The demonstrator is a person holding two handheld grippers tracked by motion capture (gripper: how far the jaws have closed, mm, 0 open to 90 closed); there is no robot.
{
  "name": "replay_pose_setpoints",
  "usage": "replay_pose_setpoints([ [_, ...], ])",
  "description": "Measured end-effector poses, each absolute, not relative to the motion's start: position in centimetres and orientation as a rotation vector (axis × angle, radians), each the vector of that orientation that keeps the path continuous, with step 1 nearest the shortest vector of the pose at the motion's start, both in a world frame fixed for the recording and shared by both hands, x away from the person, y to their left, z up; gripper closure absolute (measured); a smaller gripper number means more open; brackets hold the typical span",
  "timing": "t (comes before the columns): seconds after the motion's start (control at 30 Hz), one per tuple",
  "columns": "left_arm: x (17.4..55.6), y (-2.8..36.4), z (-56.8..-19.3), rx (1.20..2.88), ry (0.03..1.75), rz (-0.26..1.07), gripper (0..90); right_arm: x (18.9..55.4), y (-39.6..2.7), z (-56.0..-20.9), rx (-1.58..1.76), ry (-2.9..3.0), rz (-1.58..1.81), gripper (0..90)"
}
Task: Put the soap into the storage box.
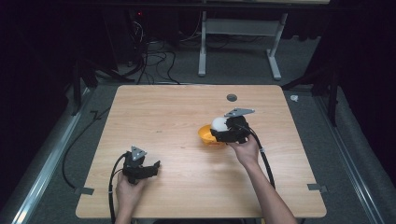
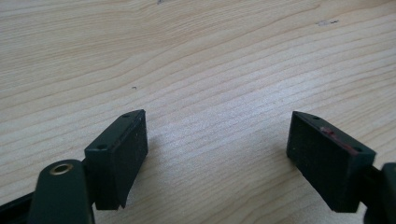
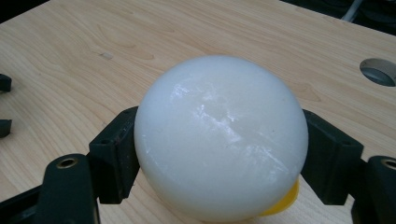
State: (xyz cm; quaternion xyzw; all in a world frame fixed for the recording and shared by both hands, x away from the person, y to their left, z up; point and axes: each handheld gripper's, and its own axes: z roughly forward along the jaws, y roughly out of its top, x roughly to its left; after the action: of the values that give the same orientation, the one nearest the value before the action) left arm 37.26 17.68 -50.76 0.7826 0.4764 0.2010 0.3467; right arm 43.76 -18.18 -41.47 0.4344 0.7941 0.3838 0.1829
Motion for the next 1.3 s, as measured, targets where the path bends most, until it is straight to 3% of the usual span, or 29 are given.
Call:
replay_pose_setpoints([
  [1.3, 37.2, 17.7, -50.8, 2.032, 1.236, 0.52, 20.9, 46.3, -16.6, -45.6, 1.3, 2.287, 0.948, 24.3],
])
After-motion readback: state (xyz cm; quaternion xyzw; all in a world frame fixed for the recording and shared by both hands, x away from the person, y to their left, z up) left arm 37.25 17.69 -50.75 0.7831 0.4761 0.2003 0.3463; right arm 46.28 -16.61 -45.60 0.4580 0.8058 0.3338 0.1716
